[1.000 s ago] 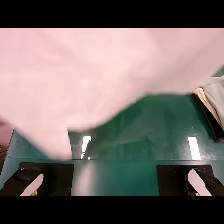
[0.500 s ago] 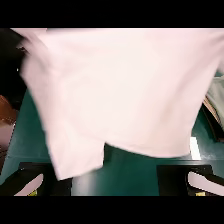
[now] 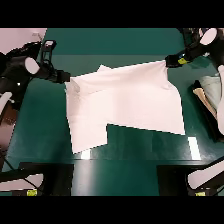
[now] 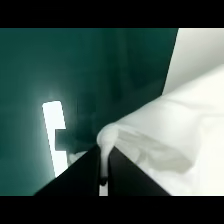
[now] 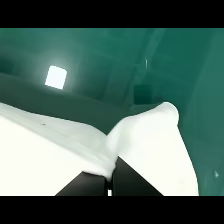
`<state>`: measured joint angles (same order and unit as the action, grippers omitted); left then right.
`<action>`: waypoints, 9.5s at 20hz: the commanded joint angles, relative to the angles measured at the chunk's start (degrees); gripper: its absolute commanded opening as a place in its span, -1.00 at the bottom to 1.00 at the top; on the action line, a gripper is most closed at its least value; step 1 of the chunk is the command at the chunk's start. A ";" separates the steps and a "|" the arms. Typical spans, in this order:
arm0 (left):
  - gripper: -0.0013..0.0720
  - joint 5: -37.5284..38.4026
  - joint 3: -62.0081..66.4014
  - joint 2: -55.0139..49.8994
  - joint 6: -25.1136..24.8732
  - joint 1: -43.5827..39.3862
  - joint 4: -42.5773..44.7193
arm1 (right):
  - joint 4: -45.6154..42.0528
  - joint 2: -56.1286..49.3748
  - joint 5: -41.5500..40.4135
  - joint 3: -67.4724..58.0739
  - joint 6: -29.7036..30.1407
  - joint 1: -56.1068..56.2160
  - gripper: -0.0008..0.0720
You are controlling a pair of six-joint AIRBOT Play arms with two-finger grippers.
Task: Fold the shirts.
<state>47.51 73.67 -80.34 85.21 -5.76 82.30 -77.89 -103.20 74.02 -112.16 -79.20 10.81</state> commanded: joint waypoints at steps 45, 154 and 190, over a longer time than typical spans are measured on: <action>-0.89 9.79 -26.05 10.62 -16.70 11.26 -37.40 | 9.44 42.12 9.35 68.61 4.26 -38.45 0.08; 0.41 19.76 -52.98 28.09 -0.83 15.74 -27.43 | 6.49 40.46 -7.89 50.25 -1.31 -17.46 -0.12; -0.89 23.04 -46.56 28.22 -10.43 15.74 -28.22 | 14.82 39.56 -2.69 80.35 9.44 -35.69 -0.93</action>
<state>67.02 25.78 -52.25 74.52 9.98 49.58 -60.42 -66.08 71.79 -31.83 -70.19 -26.63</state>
